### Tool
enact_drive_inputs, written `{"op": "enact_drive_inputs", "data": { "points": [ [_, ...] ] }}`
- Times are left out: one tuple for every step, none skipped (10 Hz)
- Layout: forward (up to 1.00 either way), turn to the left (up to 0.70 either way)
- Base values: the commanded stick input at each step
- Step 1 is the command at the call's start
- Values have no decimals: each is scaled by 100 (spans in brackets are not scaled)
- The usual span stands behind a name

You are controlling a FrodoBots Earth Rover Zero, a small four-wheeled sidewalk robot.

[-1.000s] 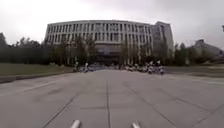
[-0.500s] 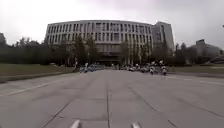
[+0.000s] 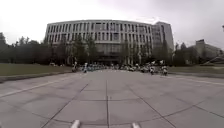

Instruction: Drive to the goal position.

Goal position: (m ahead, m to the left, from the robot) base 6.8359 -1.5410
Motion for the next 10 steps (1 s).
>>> {"op": "enact_drive_inputs", "data": {
  "points": [
    [0,0],
    [33,0],
    [70,0],
    [70,0],
    [70,0],
    [70,0],
    [70,0],
    [70,0],
    [70,0],
    [70,0]
  ]
}}
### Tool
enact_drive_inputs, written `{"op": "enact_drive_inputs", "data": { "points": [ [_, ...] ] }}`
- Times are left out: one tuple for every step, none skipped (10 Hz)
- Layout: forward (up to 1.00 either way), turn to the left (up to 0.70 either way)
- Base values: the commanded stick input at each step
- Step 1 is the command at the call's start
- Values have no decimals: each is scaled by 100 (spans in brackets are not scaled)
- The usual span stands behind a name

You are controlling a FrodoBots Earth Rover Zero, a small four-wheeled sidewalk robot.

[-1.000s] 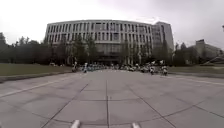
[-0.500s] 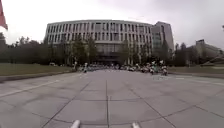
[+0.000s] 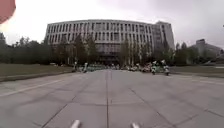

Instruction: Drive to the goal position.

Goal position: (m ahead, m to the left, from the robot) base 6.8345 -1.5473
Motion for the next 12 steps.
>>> {"op": "enact_drive_inputs", "data": {
  "points": [
    [70,0],
    [70,0],
    [70,0],
    [70,0],
    [70,0],
    [70,0],
    [70,0],
    [70,0],
    [70,0],
    [70,0],
    [70,0],
    [70,0]
  ]
}}
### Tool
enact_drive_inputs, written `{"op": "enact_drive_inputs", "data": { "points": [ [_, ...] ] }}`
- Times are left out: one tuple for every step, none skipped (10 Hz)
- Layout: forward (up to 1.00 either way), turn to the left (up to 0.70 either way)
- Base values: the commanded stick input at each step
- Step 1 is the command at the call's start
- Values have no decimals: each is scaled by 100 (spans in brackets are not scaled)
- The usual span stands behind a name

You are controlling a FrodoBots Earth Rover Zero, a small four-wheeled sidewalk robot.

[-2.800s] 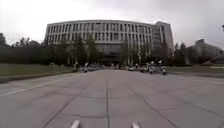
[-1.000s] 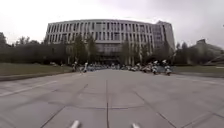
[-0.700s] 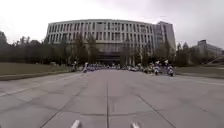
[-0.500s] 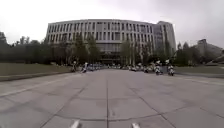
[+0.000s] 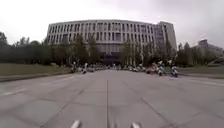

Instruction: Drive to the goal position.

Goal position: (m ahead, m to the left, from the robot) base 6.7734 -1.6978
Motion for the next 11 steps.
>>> {"op": "enact_drive_inputs", "data": {
  "points": [
    [70,0],
    [70,0],
    [70,0],
    [70,0],
    [70,0],
    [70,0],
    [70,0],
    [70,0],
    [70,0],
    [70,0],
    [70,0]
  ]
}}
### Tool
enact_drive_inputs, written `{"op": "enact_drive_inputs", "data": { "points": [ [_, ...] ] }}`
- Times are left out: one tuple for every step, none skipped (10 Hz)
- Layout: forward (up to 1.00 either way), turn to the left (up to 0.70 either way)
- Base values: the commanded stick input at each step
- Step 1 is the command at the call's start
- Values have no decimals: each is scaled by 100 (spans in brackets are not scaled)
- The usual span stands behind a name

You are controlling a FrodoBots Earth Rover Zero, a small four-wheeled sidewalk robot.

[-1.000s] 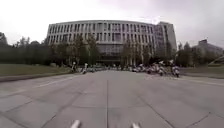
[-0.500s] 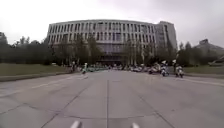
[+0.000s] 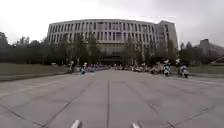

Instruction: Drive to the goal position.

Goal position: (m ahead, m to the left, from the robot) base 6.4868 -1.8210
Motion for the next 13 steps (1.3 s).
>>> {"op": "enact_drive_inputs", "data": {
  "points": [
    [70,0],
    [70,0],
    [70,0],
    [70,0],
    [70,0],
    [70,0],
    [70,0],
    [70,0],
    [70,0],
    [70,0],
    [70,0],
    [70,0],
    [70,0]
  ]
}}
